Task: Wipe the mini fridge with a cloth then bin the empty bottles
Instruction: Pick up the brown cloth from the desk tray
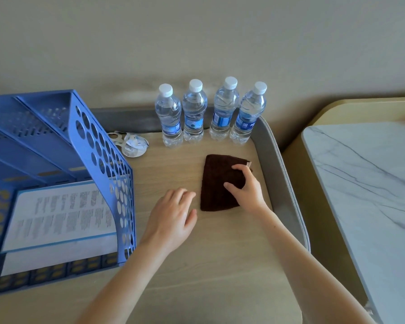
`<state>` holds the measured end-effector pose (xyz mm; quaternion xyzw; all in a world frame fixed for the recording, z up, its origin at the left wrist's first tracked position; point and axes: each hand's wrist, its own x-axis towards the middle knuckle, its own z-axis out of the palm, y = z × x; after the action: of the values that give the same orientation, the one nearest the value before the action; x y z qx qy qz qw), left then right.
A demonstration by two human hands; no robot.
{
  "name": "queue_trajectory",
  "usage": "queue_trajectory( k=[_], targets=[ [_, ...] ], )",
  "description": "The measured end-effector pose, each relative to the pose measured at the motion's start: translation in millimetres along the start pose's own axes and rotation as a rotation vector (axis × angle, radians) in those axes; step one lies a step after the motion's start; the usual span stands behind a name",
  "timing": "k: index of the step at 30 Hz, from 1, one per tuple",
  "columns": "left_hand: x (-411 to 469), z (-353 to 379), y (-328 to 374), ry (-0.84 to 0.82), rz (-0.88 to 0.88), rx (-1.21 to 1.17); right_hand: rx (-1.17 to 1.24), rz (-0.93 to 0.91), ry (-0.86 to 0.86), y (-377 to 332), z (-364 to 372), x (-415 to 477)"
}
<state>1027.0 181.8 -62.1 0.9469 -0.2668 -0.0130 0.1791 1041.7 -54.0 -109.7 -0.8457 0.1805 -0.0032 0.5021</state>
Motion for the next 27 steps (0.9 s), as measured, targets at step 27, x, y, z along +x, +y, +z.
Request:
queue_trajectory(
  k=[27],
  targets=[
    [-135, -61, 95, 0.294, 0.023, 0.002, 0.318, -0.301, 0.063, -44, -70, -218]
  ],
)
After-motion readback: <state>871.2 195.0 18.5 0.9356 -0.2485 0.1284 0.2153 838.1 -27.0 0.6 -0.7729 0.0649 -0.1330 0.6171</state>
